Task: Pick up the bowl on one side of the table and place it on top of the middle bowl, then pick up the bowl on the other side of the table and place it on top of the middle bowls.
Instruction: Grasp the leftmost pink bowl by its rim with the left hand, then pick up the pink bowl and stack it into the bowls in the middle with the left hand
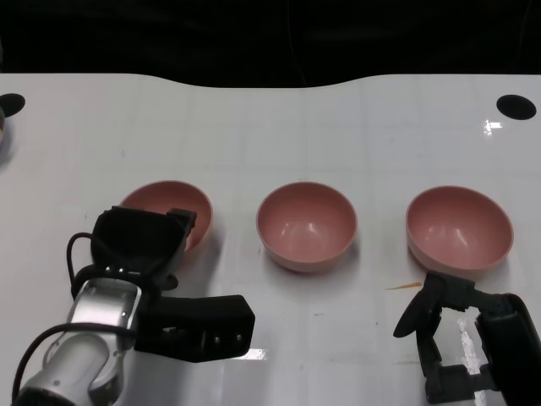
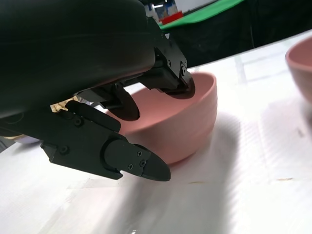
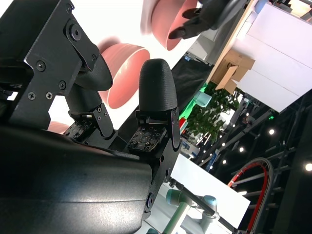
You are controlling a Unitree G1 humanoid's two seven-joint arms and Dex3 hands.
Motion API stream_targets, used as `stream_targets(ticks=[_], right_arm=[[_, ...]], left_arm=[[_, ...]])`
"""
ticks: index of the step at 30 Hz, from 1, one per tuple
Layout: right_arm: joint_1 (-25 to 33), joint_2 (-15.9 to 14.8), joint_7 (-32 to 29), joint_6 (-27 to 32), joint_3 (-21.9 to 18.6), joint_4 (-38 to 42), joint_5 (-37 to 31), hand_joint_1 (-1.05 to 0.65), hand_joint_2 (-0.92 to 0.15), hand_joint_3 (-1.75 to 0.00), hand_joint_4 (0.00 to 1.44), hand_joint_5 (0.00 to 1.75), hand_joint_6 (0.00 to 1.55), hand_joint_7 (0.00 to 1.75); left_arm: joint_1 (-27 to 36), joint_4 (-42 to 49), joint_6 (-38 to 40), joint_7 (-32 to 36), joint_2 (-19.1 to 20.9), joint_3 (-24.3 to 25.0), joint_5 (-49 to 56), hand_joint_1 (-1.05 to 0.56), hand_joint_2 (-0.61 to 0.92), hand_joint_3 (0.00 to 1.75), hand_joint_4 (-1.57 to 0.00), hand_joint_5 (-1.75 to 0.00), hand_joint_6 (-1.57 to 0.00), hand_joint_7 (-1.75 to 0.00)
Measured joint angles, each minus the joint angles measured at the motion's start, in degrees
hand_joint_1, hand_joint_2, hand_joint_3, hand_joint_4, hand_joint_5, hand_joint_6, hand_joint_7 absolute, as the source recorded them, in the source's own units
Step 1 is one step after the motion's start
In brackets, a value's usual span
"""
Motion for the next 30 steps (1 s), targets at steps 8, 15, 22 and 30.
stream_targets(ticks=[8,15,22,30], right_arm=[[0.0,0.0,-0.3,0.0,0.2,0.0,-0.2,0.2,-0.08,-1.74,0.91,1.64,0.89,1.33],[0.0,0.0,-0.2,0.1,0.6,0.0,-0.1,0.19,-0.1,-1.71,0.91,1.66,0.88,1.33],[0.0,0.0,-0.3,0.4,0.8,-0.1,-0.1,0.19,-0.09,-1.71,0.9,1.68,0.88,1.33],[0.0,0.0,-0.4,0.6,0.8,-0.1,-0.1,0.21,-0.11,-1.68,0.9,1.67,0.88,1.33]], left_arm=[[-5.9,13.3,-5.8,7.6,-0.3,-3.8,-2.7,-0.36,0.92,0.04,-0.91,-0.81,-1.1,-0.07],[-10.2,23.8,-15.0,19.2,0.4,-6.5,-5.0,-0.31,0.92,0.16,-0.8,-1.73,-1.28,-0.11],[-11.9,27.8,-18.4,25.6,0.4,-8.2,-6.1,-0.28,0.92,0.18,-0.81,-1.75,-0.86,-1.0],[-14.0,26.4,-19.7,31.1,1.3,-8.3,-6.3,-0.32,0.9,0.02,-0.85,-1.75,-0.93,-0.89]])
